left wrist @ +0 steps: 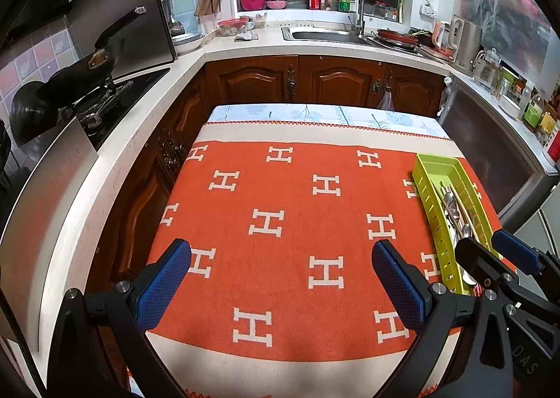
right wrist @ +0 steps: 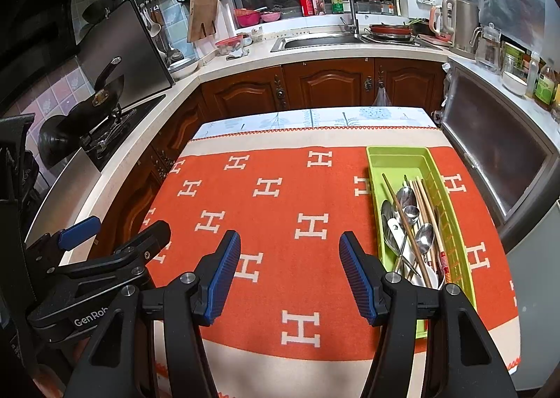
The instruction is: Organize utensils
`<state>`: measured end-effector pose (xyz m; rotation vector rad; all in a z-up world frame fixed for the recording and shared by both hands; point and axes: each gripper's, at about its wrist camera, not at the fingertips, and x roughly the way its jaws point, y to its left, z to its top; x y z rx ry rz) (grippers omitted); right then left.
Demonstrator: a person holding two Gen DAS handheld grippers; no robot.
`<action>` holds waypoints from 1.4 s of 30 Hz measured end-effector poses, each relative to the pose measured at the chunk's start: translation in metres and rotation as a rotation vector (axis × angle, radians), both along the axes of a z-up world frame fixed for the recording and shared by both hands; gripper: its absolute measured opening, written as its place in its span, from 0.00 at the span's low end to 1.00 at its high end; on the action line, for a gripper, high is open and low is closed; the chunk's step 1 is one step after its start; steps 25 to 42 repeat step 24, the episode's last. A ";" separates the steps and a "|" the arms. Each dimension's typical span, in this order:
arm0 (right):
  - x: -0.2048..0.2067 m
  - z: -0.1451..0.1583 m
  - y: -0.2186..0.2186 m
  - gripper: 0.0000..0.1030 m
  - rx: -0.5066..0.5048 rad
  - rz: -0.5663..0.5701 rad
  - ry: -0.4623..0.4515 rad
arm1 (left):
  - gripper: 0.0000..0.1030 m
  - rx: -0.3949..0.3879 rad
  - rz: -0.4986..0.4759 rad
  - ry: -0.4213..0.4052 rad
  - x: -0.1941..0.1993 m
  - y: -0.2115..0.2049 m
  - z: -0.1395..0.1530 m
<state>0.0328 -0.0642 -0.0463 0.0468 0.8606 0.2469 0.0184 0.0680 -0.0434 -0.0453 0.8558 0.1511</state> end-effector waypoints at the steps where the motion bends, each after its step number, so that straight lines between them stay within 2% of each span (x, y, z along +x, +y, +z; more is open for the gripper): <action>1: 0.000 0.001 0.001 0.58 0.000 0.000 0.000 | 0.99 0.001 0.000 -0.001 0.000 0.000 0.000; 42: -0.001 -0.003 0.000 0.58 0.000 0.000 0.003 | 0.99 -0.003 -0.002 0.014 -0.002 0.000 -0.006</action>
